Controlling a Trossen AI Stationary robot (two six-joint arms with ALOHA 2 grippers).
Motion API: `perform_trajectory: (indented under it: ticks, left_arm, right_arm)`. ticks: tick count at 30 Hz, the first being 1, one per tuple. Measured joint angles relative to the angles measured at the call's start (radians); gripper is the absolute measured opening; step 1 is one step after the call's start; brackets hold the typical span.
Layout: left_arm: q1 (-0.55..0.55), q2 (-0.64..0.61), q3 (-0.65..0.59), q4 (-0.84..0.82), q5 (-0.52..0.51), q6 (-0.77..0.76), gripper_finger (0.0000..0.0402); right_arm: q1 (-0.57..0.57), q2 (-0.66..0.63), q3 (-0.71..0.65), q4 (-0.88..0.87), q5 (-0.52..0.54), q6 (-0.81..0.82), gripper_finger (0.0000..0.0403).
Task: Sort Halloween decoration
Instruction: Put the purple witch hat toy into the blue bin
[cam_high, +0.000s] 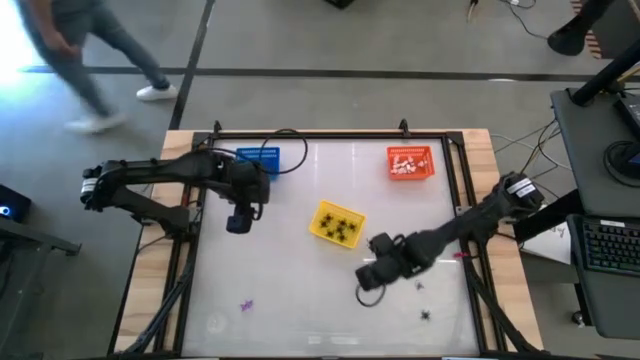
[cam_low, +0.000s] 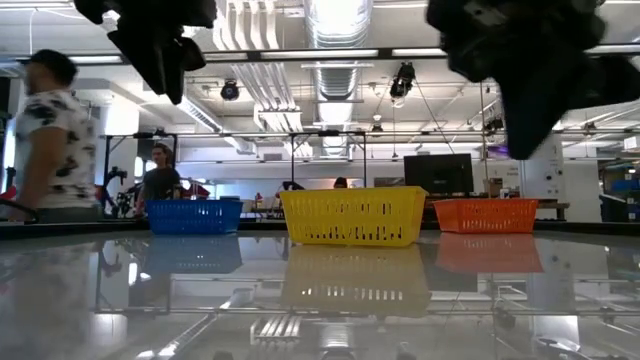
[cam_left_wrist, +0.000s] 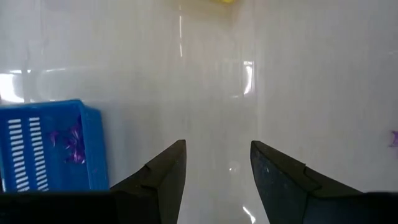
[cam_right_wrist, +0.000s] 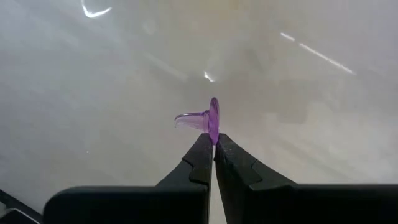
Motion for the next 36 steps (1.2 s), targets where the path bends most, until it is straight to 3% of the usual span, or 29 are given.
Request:
perform_trajectory:
  ticks: [16,26,36]
  left_arm:
    - [0.035,-0.201,-0.188,0.067,-0.001,-0.057,0.0162]
    - [0.039,-0.212,-0.221,0.094,-0.049,-0.102,0.0162]
    - [0.039,-0.212,-0.221,0.098,-0.055,-0.111,0.0162]
  right_arm:
    - [-0.297,0.0,0.111,0.054,-0.008,-0.452,0.0008]
    - [-0.47,0.013,0.142,0.185,-0.042,-0.642,0.0008]
    - [-0.589,0.123,0.255,0.269,-0.068,-0.77,0.0008]
